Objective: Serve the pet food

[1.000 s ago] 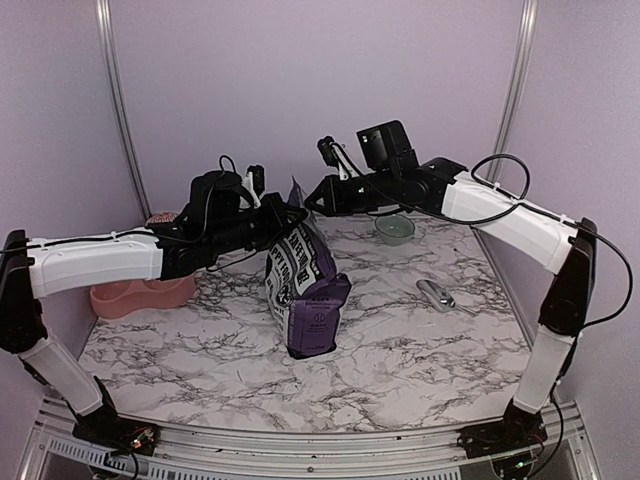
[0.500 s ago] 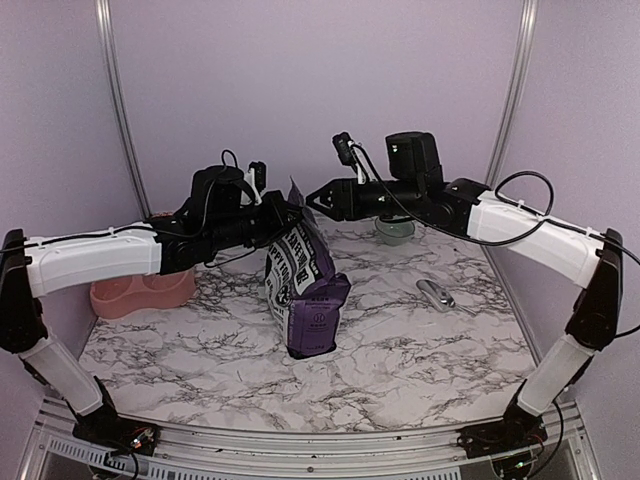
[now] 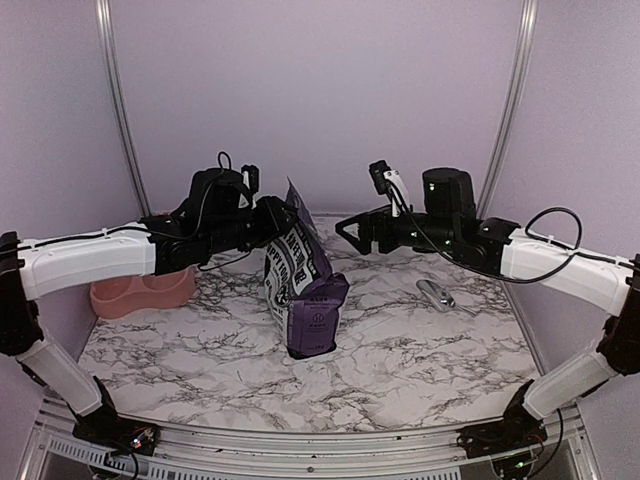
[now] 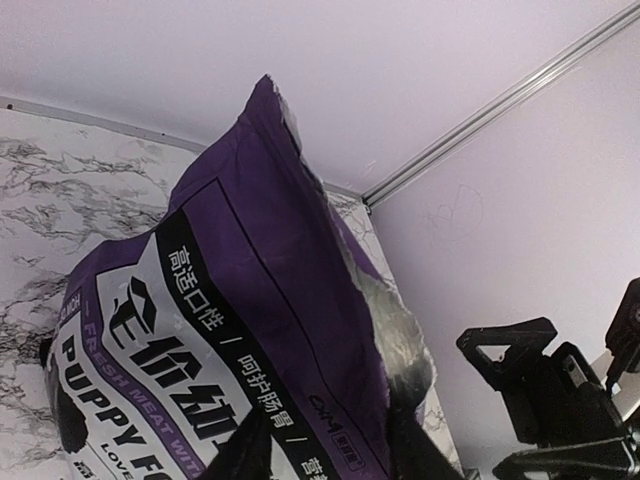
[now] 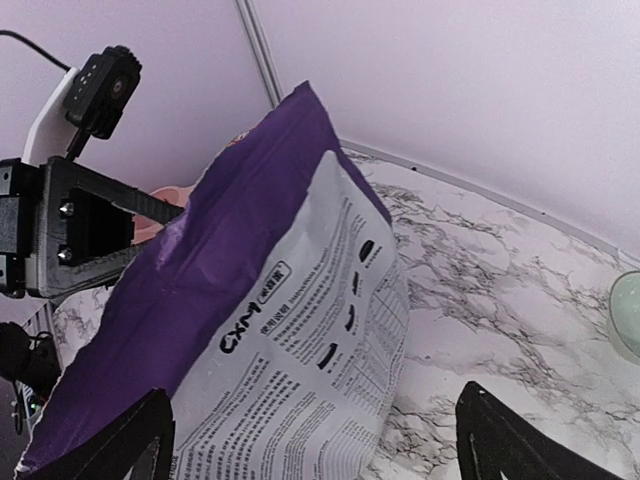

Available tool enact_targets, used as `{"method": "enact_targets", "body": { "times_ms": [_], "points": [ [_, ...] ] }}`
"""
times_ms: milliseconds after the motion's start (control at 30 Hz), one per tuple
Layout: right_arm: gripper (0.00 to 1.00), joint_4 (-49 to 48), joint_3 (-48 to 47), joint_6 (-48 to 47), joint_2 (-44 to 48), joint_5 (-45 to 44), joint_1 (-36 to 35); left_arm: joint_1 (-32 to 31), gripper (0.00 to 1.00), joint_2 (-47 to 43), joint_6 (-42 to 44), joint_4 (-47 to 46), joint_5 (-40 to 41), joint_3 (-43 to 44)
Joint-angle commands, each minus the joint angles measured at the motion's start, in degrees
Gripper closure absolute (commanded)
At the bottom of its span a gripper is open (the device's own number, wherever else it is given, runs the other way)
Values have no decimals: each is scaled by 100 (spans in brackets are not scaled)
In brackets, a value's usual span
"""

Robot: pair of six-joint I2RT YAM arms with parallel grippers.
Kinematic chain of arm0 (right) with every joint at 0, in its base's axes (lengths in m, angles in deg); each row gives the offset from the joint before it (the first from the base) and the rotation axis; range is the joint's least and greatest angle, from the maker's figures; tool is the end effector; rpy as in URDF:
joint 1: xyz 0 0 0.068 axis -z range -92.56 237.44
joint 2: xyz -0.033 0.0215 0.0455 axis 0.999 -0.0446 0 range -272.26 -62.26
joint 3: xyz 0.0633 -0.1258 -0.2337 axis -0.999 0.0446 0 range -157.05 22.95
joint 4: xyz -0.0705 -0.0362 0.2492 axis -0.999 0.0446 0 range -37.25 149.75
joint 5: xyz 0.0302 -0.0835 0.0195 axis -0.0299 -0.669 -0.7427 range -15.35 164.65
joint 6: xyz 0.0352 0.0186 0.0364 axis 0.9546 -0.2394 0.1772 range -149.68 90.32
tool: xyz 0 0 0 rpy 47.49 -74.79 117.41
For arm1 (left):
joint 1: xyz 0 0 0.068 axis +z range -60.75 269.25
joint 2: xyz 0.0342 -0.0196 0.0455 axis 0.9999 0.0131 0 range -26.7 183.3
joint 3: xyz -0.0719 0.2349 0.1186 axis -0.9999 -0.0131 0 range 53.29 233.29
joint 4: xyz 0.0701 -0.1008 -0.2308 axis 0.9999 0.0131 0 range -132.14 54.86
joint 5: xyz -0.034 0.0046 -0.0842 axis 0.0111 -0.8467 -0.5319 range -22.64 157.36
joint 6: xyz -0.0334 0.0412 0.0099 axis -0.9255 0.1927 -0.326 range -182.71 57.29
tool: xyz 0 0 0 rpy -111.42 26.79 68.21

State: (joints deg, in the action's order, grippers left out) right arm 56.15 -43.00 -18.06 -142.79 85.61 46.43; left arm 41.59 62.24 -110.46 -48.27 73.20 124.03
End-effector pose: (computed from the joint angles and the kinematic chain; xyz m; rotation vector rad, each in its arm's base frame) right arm 0.2464 0.2232 0.3366 -0.6282 1.8570 0.7983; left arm 0.2543 -0.2737 0.3351 -0.0806 1.9184 -1.0816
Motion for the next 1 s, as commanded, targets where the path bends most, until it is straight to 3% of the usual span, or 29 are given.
{"method": "enact_targets", "body": {
  "times_ms": [0,267,500,700,767,967],
  "points": [
    [3,-333,220,-293,501,-489,243,28,51,-278,277,613,453,-43],
    [1,-568,985,-679,905,-1933,498,118,25,-1075,1063,1403,1380,-184],
    [0,-883,1662,-742,699,-4026,948,730,8,-2393,2212,1474,2824,-1370],
    [5,-1523,2344,-651,316,-5107,1437,1757,3,-2747,3485,393,3631,-2698],
    [1,-2014,2761,-979,309,-5120,1585,2036,3,-2684,3815,-330,3884,-3251],
    [0,-3208,3719,-1716,54,-5138,1972,2905,2,-2050,4314,-2275,3575,-4605]
  ]
}}
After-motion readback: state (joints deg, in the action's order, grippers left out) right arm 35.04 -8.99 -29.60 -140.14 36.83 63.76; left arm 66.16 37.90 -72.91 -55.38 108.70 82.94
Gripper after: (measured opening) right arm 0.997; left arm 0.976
